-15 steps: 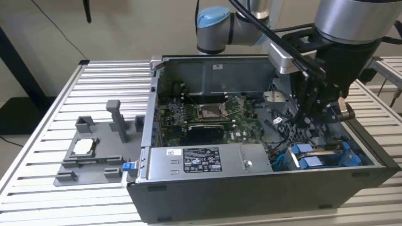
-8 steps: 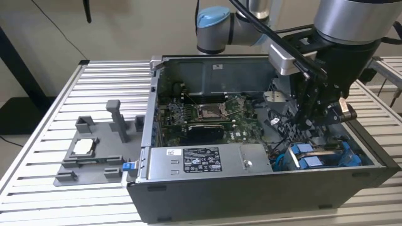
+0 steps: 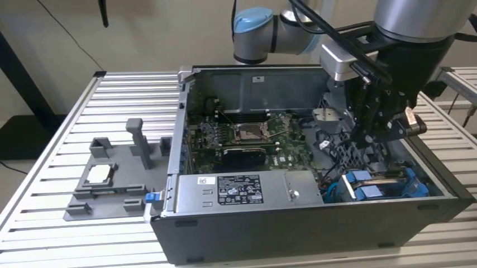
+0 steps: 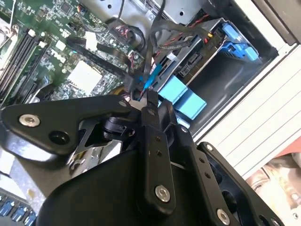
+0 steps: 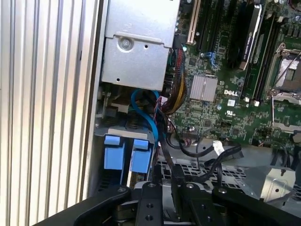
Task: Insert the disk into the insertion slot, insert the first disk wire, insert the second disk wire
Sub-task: 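Insert the second disk wire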
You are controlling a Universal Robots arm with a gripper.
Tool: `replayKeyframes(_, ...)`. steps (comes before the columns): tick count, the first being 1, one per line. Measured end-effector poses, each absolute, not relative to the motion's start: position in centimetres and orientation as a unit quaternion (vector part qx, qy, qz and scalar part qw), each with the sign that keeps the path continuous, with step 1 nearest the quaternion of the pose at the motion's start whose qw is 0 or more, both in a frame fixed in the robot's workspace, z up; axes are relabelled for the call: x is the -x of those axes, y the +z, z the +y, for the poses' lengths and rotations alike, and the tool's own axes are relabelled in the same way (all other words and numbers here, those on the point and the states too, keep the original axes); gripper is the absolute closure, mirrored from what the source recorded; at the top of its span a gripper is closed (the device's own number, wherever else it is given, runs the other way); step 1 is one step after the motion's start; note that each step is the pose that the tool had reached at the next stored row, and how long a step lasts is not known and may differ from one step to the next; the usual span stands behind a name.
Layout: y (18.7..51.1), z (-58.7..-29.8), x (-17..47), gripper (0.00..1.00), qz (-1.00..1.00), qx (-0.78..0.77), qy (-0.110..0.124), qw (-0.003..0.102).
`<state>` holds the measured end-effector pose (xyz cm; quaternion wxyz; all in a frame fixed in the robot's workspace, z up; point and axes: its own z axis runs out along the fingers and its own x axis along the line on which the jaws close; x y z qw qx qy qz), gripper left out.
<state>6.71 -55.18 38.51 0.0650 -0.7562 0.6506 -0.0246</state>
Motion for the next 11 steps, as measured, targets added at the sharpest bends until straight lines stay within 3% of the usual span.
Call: replayKeyframes(11,39.5,-53.7,-5.9,0.77,0.648,0.758,-0.03,0.069)
